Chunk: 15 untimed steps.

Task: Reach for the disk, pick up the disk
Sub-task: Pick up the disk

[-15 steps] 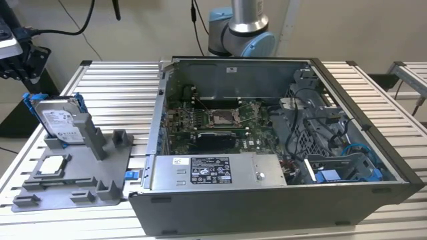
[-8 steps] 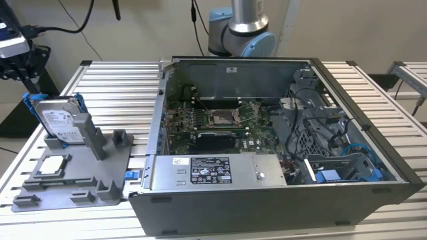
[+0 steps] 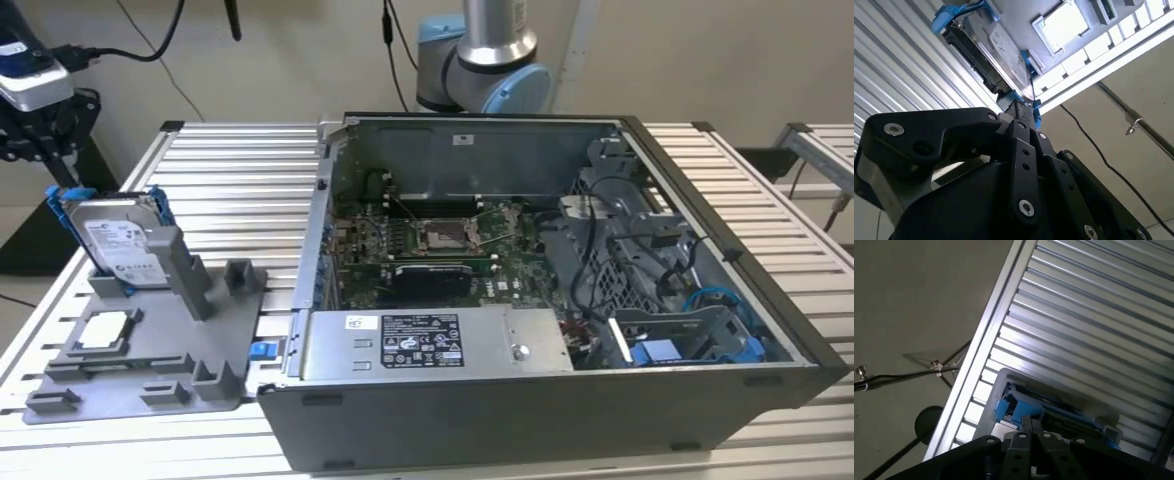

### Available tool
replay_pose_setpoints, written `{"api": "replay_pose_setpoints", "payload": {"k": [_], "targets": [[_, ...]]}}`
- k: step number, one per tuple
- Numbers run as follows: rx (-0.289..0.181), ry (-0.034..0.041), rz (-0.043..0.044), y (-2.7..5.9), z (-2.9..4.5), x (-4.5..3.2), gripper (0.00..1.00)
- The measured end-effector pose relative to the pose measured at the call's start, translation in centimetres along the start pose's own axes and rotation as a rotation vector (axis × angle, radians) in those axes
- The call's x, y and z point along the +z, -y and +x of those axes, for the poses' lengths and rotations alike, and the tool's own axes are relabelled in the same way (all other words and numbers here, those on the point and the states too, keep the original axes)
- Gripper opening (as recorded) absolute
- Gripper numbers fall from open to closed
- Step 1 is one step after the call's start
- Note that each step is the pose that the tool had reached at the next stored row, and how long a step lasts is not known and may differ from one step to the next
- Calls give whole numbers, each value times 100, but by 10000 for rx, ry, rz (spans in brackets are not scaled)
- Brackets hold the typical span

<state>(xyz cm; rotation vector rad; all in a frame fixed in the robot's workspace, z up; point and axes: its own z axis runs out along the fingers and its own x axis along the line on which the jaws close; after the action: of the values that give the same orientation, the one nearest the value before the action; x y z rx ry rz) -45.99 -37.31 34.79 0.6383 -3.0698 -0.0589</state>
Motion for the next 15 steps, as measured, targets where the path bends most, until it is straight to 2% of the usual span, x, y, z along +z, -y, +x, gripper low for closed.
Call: {"api": "replay_pose_setpoints", "payload": {"k": [2,8,15], "targets": [[-242,-9,-1,0,0,0,0],[-336,-13,-1,0,0,0,0],[-1526,-58,-4,0,0,0,0]]}}
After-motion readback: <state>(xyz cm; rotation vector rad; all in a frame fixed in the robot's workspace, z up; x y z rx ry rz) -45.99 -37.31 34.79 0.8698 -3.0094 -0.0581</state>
